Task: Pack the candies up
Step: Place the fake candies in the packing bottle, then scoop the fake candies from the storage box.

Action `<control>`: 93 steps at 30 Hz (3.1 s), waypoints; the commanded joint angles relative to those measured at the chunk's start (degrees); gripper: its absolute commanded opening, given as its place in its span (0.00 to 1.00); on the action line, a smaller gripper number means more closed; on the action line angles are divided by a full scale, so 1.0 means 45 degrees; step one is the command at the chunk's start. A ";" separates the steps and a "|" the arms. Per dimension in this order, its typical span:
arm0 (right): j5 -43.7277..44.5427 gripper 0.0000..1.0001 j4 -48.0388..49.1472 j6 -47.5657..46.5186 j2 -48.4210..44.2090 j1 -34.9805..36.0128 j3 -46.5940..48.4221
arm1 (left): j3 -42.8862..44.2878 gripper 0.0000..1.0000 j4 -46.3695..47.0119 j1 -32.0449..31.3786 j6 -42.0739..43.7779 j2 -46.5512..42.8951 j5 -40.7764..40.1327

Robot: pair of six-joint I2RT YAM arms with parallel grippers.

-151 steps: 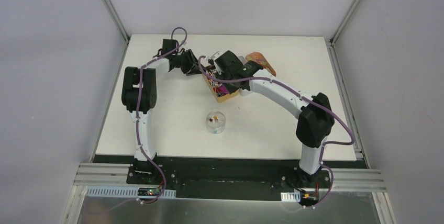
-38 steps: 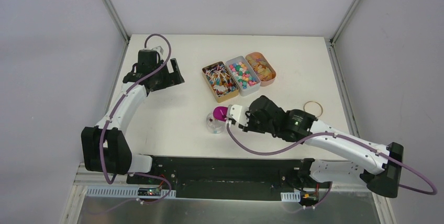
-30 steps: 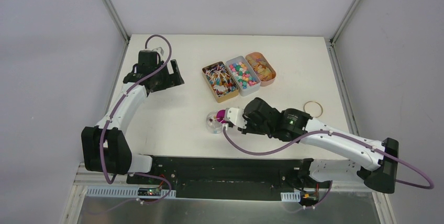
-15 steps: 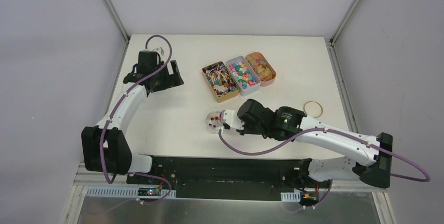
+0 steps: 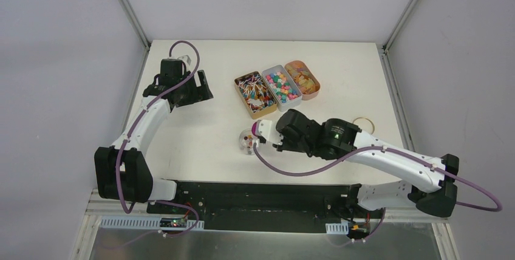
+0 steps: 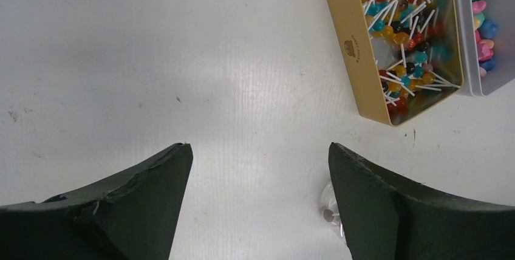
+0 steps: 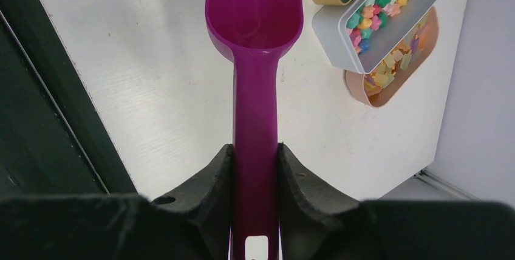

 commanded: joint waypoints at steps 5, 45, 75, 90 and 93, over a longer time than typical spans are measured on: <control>0.0114 0.00 -0.0038 0.3134 0.1202 -0.0911 0.2253 | 0.0136 0.83 0.0464 0.0098 -0.0138 -0.0003 0.0861; -0.2496 0.00 0.4056 0.5321 0.3288 -0.3569 0.4913 | 0.0413 0.55 0.4711 -0.2133 -0.3917 0.3650 0.6414; -0.1678 0.00 0.0905 0.5506 0.7089 -0.4937 0.7329 | 0.6236 0.63 0.3893 -0.0383 -0.4179 0.8602 0.4085; -0.1348 0.00 0.0223 0.5359 1.0040 -0.4949 0.9500 | 0.6633 0.58 0.4447 -0.0385 -0.4447 1.0088 0.5257; -0.1447 0.00 0.0505 0.5324 1.0328 -0.4947 0.9399 | 0.6578 0.56 0.4563 -0.0376 -0.4572 1.0260 0.5419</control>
